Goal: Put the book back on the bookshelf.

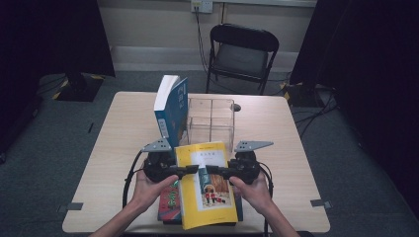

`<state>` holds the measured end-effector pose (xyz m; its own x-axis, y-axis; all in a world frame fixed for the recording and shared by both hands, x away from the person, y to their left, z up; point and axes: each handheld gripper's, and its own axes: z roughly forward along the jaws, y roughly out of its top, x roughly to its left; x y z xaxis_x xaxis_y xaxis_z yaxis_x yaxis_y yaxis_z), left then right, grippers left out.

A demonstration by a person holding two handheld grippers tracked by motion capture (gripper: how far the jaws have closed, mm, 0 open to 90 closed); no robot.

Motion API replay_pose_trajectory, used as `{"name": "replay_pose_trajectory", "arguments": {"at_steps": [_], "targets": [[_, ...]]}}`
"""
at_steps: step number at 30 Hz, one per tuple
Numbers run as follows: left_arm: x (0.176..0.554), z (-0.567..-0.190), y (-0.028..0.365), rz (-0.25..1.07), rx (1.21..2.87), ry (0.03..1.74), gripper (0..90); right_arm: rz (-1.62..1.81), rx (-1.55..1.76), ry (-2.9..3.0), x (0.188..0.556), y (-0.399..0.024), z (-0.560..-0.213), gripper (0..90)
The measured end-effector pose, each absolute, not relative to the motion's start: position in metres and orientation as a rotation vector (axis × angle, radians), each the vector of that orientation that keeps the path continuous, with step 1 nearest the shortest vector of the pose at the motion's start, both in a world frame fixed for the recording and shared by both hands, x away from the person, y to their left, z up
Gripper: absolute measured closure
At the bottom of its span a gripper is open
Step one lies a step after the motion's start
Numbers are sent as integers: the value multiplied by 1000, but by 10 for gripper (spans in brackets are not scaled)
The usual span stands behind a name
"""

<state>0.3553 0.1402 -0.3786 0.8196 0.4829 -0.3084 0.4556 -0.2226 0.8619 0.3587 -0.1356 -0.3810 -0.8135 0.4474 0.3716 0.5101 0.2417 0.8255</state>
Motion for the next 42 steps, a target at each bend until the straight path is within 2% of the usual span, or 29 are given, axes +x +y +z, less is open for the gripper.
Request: {"name": "replay_pose_trajectory", "arguments": {"at_steps": [11, 12, 13, 18, 25, 36, 42], "targets": [[351, -336, 144, 182, 1766, 633, 730, -1850, -844, -2428, 368, -137, -335, 818], [349, -333, 144, 202, 1744, 620, 742, -1883, -820, -2439, 367, -138, -332, 817], [344, -330, 142, 286, 1741, 589, 745, -1922, -798, -2431, 366, -139, -330, 810], [342, -342, 139, 255, 1721, 598, 751, -1954, -794, -2408, 369, -143, -339, 792], [328, -341, 124, 287, 1756, 511, 745, -1957, -787, -2408, 359, -162, -346, 636], [323, -344, 123, 281, 1748, 493, 734, -1959, -837, -2479, 354, -184, -347, 545], [318, -344, 122, 281, 1758, 500, 721, -1887, -925, -2527, 361, -191, -360, 486]]}}
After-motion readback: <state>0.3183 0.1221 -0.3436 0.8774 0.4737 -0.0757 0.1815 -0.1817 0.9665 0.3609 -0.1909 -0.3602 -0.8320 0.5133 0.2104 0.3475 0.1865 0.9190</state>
